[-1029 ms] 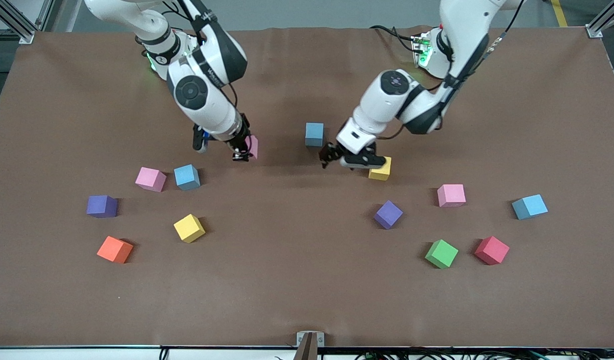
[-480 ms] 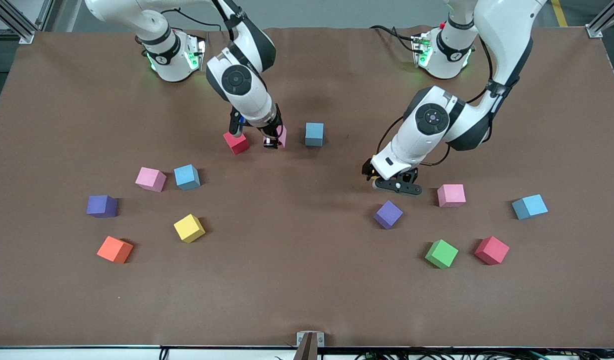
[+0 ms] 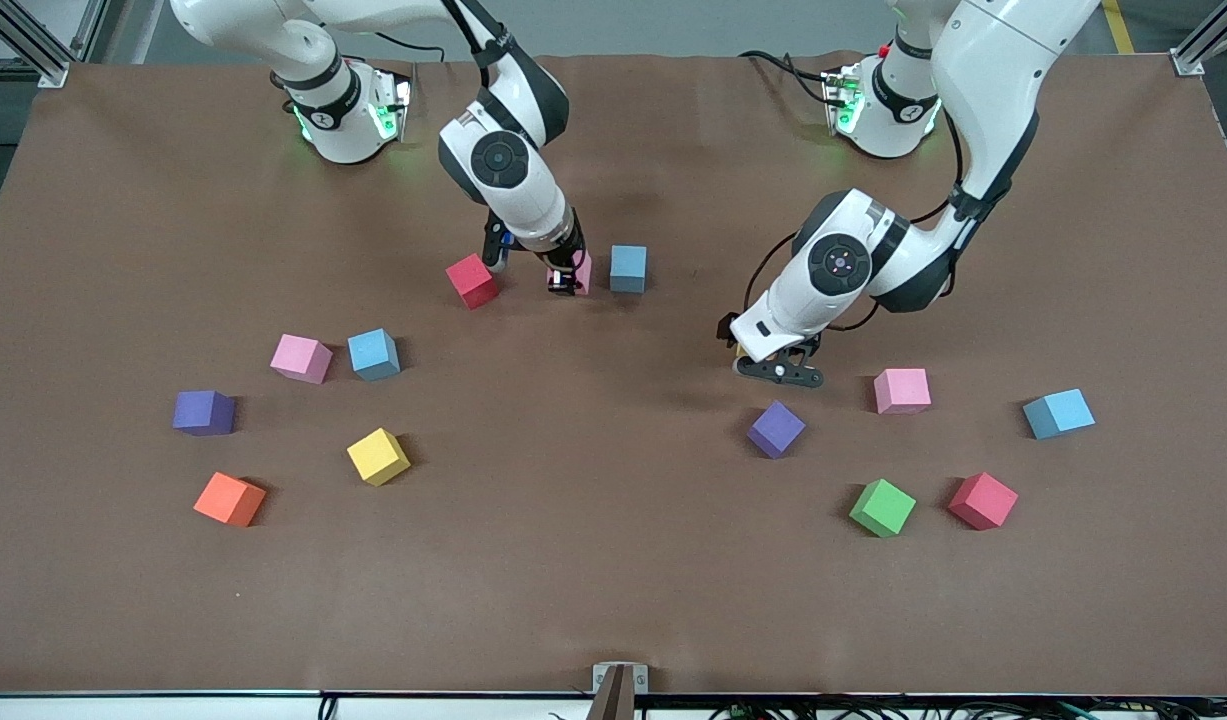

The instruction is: Arrange 11 blocks into digit 3

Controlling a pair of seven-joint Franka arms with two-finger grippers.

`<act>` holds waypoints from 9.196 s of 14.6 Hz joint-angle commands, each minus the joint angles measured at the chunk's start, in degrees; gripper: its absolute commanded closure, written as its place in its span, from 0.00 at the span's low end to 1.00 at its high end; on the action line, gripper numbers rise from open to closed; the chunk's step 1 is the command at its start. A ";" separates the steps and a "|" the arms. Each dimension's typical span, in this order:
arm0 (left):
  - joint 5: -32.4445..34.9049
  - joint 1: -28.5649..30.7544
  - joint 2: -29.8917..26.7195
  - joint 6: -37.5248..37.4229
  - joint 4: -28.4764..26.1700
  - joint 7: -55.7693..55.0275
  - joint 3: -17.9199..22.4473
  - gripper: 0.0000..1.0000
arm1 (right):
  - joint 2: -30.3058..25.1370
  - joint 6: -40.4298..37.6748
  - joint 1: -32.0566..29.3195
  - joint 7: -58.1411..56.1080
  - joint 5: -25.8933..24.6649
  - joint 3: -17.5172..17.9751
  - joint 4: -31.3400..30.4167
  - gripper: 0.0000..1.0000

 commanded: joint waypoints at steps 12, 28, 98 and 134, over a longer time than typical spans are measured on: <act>0.95 -7.90 -1.03 -1.00 1.82 -48.84 -0.81 0.94 | 4.16 5.97 4.35 2.47 1.12 -0.59 -0.15 0.96; 0.95 -14.94 -5.51 -0.65 -2.91 -115.62 -1.08 0.86 | 5.04 5.97 6.10 2.47 -3.36 -3.32 1.08 0.94; 4.11 2.98 -8.77 -30.00 27.23 -61.78 -0.29 0.00 | 3.45 -11.52 -26.59 -76.64 -20.86 -5.69 16.27 0.00; -10.38 0.26 -29.75 -50.76 28.13 22.00 26.08 0.00 | 13.65 -11.26 -26.33 -72.85 -17.95 -9.56 24.54 0.00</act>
